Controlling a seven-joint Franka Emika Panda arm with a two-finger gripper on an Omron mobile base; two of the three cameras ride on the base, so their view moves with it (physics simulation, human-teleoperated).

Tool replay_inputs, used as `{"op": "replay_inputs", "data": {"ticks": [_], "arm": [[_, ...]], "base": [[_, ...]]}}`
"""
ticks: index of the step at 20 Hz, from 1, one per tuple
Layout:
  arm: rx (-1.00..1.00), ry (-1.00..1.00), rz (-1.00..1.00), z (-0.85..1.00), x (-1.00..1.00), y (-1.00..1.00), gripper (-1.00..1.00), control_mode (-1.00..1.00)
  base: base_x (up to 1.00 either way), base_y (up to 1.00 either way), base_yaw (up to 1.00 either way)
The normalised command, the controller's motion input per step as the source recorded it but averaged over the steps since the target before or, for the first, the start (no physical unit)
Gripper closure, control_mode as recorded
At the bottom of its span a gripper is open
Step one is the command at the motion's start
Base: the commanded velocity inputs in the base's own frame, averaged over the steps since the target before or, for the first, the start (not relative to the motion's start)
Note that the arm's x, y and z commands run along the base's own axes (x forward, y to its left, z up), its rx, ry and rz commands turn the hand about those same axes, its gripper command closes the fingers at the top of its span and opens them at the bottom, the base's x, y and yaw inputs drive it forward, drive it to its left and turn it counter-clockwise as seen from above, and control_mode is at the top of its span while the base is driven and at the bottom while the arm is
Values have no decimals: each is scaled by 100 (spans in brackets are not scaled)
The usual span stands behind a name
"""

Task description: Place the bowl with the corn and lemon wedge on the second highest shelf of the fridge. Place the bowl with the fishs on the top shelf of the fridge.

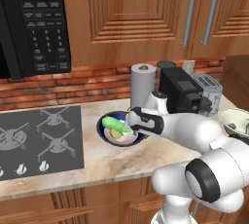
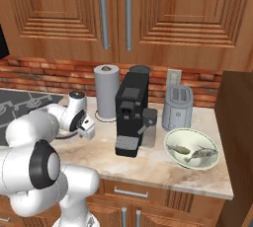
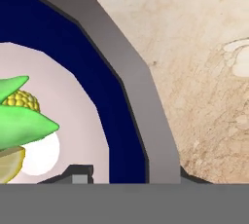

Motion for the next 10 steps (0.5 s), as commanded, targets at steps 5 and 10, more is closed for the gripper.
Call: {"op": "replay_inputs", "data": {"ticks": [5, 10], "arm": [[0, -25, -11, 51, -52, 0, 100, -100], [0, -28, -17, 86, -92, -6, 100, -100]], "base": [[0, 0, 0], [0, 0, 0]]}}
